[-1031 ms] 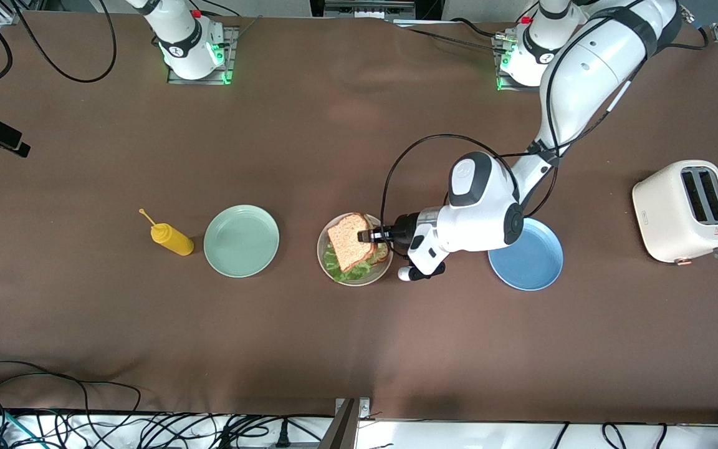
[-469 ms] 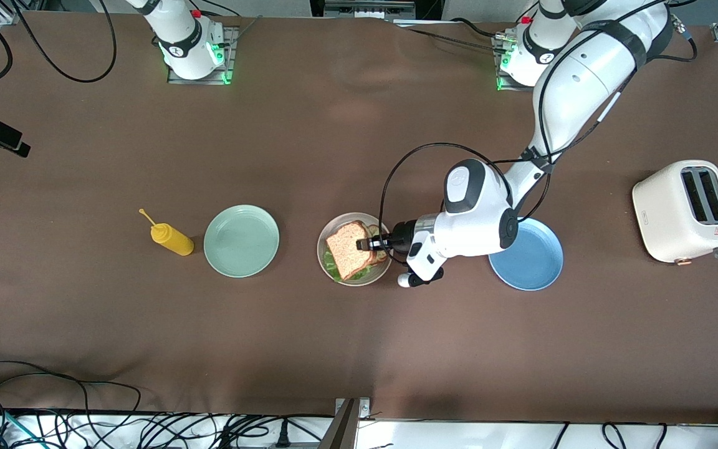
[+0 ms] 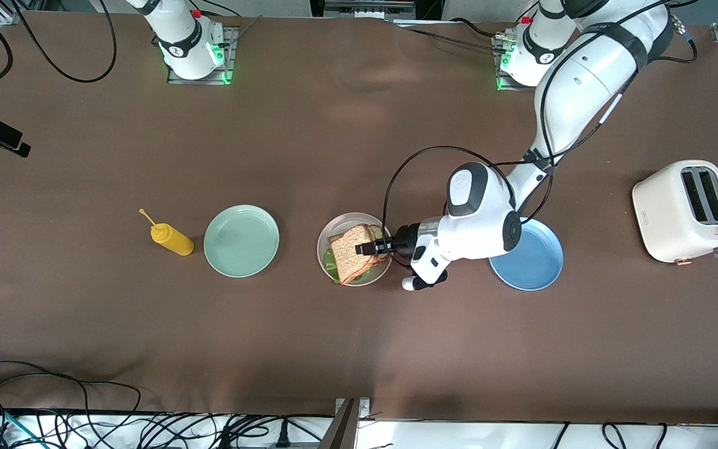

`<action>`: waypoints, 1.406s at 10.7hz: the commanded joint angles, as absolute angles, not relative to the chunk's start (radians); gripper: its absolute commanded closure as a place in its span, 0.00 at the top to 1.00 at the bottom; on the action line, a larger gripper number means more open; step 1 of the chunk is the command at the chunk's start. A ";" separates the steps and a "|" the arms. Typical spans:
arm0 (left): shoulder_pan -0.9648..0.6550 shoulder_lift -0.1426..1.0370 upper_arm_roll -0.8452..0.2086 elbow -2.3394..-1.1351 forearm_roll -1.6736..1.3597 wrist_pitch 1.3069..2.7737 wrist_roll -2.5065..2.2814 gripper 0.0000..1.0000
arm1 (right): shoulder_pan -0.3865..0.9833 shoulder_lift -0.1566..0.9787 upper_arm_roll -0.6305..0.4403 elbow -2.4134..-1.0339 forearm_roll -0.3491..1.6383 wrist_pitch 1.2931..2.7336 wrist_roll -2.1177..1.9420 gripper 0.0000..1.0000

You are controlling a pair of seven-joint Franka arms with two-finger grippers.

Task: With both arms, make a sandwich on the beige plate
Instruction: 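Lower the bread onto the lettuce and open the left gripper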

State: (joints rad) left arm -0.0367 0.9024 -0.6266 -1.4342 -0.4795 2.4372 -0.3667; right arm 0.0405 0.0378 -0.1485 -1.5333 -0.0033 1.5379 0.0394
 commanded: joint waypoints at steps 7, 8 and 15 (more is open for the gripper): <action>0.026 0.902 -0.578 -1.488 -0.506 2.430 -0.379 0.59 | 0.041 0.029 -0.146 -1.531 -0.005 1.542 0.048 1.00; 0.026 0.900 -0.577 -1.494 -0.505 2.430 -0.394 0.60 | 0.041 0.029 -0.146 -1.531 -0.005 1.543 0.048 1.00; 0.064 0.662 -0.402 -1.503 -0.387 1.996 -0.432 0.68 | 0.041 0.029 -0.144 -1.531 -0.005 1.543 0.048 1.00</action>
